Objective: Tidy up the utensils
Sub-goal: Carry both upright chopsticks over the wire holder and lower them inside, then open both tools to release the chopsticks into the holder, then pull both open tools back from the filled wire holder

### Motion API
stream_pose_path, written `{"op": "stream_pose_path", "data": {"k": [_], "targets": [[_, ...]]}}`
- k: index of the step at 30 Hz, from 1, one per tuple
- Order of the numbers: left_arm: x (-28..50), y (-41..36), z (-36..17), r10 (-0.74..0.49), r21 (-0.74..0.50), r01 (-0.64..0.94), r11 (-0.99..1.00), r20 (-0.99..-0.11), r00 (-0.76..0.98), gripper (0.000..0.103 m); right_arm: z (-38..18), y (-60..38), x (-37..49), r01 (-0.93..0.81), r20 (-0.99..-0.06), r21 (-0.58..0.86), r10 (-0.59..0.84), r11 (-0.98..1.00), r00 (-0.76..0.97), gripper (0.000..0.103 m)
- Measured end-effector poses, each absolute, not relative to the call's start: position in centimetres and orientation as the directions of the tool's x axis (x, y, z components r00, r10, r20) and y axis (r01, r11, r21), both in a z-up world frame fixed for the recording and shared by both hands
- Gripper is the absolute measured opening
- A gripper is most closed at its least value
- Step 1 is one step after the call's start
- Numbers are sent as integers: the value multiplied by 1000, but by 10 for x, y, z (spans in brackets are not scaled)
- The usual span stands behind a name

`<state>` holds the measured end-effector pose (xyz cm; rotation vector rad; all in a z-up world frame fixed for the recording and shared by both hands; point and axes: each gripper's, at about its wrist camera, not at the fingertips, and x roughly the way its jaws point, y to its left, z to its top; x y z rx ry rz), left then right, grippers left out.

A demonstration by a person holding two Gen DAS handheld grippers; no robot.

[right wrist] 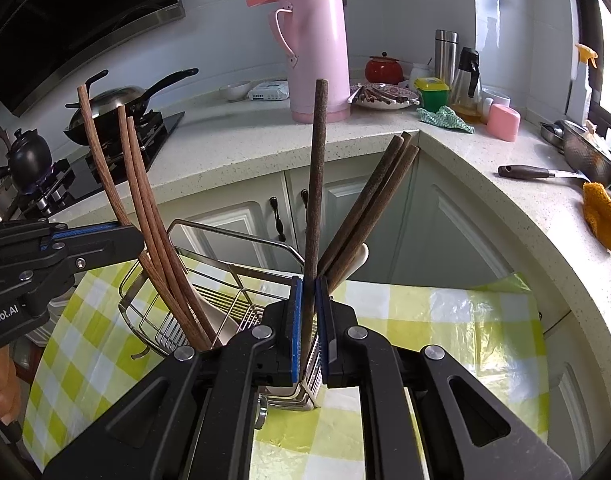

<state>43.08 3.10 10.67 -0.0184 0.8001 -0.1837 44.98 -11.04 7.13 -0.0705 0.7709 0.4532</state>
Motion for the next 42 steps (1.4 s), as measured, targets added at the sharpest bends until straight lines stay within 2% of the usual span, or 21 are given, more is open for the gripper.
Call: {"op": "stream_pose_path", "data": {"k": [6, 8, 10, 12, 13, 14, 15, 23, 28, 30, 33, 37, 42], "targets": [[432, 33, 106, -166, -83, 154, 985, -717, 676, 6, 74, -111, 446, -418, -678, 86, 360, 905, 640, 11], [431, 32, 105, -167, -85, 152, 985, -719, 674, 7, 76, -111, 444, -416, -675, 80, 356, 906, 646, 20], [435, 33, 104, -167, -95, 143, 985, -725, 669, 8, 78, -110, 442, -421, -667, 77, 360, 904, 652, 42], [437, 33, 104, -156, -90, 133, 987, -726, 670, 15, 80, -110, 440, -422, -659, 67, 358, 904, 662, 51], [437, 33, 104, -153, -87, 132, 987, -725, 672, 15, 81, -110, 439, -422, -656, 63, 356, 904, 666, 52], [437, 32, 105, -154, -88, 131, 987, -724, 673, 19, 82, -110, 439, -421, -654, 61, 354, 905, 668, 52], [437, 32, 105, -153, -89, 129, 988, -721, 676, 28, 83, -111, 438, -419, -653, 60, 353, 906, 670, 53], [421, 33, 109, -166, -99, 136, 986, -696, 699, 30, 84, -116, 433, -398, -648, 61, 340, 915, 682, 55], [392, 44, 107, -191, -125, 145, 982, -642, 743, 51, 86, -127, 414, -374, -608, 48, 324, 926, 725, 68], [376, 48, 101, -203, -129, 157, 979, -607, 768, 66, 86, -134, 401, -377, -570, 63, 343, 924, 746, 73], [348, 51, 85, -202, -97, 178, 979, -551, 810, 78, 81, -145, 378, -400, -508, 81, 384, 913, 771, 80], [323, 57, 57, -221, -101, 198, 975, -529, 819, 79, 67, -157, 352, -417, -455, 97, 413, 904, 789, 82], [298, 61, 40, -212, -103, 185, 977, -485, 849, 93, 49, -159, 326, -406, -396, 41, 389, 913, 832, 84]]}}
